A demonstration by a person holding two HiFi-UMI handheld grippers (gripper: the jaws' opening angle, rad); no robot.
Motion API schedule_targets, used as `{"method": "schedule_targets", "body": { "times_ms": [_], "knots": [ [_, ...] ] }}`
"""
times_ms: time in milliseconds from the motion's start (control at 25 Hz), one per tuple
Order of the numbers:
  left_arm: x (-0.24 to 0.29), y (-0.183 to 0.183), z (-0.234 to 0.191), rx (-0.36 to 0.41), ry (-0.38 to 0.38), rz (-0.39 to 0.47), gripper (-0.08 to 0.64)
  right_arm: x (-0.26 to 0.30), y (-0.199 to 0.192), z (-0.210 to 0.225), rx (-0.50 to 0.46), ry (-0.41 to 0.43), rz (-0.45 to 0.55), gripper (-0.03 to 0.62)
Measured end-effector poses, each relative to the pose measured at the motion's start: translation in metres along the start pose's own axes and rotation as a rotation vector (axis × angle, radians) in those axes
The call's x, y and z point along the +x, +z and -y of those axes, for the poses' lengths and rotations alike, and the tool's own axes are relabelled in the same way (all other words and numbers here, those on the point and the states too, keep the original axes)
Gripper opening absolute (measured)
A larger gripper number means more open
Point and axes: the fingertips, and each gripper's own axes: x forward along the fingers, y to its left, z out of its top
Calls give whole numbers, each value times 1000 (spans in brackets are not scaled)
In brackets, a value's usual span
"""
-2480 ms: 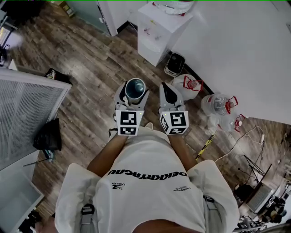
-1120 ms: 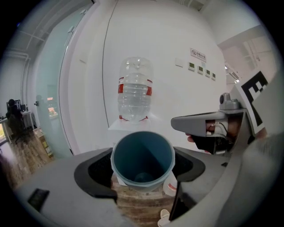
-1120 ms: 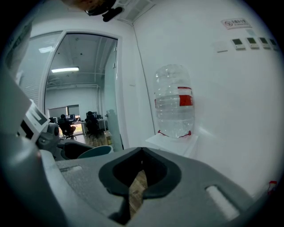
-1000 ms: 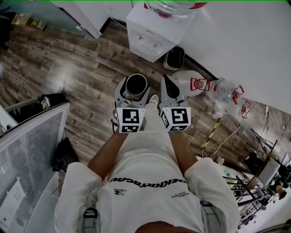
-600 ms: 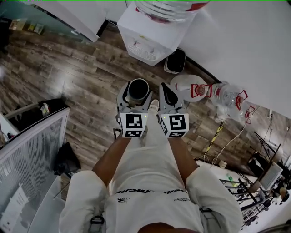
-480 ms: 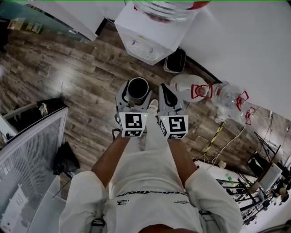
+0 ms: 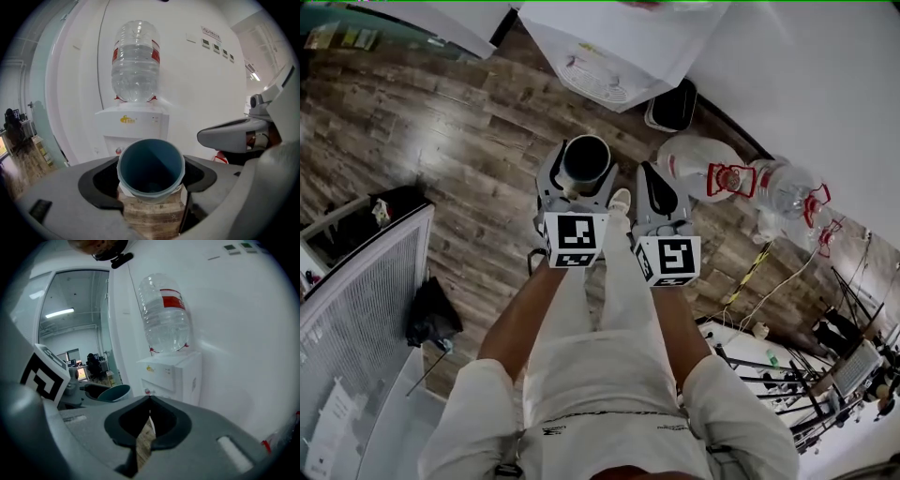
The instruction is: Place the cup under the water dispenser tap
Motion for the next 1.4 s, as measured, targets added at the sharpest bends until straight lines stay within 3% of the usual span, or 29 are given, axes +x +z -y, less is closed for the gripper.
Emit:
{"method": "schedule_targets", "body": {
  "times_ms": [240, 960, 1160, 1400],
  "knots": [
    [38, -21, -5, -13, 8, 3, 370, 6, -33, 7, 16, 4, -23, -2],
    [150, -70, -11, 22, -20, 26, 373, 15, -71, 37, 37, -30, -34, -2],
    [177, -88, -9, 82, -47, -1, 373, 17, -78, 42, 38, -36, -41, -2],
    [203, -108, -9, 102, -70, -34, 374, 20, -84, 46, 59, -38, -48, -2]
  ]
}}
